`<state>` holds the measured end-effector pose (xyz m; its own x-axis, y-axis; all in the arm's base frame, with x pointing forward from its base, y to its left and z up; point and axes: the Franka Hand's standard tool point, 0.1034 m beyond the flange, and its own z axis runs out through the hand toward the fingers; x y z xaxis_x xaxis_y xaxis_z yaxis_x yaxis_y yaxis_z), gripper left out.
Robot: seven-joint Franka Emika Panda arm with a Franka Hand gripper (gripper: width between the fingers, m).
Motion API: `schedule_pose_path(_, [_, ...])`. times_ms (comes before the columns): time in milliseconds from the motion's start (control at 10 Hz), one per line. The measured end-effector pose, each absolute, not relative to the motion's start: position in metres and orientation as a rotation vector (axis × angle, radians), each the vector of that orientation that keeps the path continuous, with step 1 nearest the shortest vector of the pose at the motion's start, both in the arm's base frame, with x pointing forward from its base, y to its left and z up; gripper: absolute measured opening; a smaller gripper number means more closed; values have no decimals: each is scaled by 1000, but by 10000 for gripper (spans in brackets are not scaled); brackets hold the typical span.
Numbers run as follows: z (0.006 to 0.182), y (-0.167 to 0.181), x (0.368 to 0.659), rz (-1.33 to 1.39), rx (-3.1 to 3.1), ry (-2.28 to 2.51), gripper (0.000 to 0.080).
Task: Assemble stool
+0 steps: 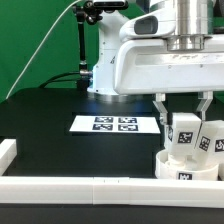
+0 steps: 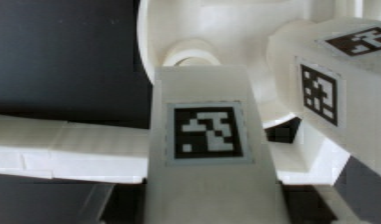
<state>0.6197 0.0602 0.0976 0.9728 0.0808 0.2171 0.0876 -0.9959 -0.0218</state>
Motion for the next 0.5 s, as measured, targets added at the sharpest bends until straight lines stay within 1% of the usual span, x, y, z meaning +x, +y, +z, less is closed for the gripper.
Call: schedule_pose_path(500, [84,57,613,-338,-3096,-130,340])
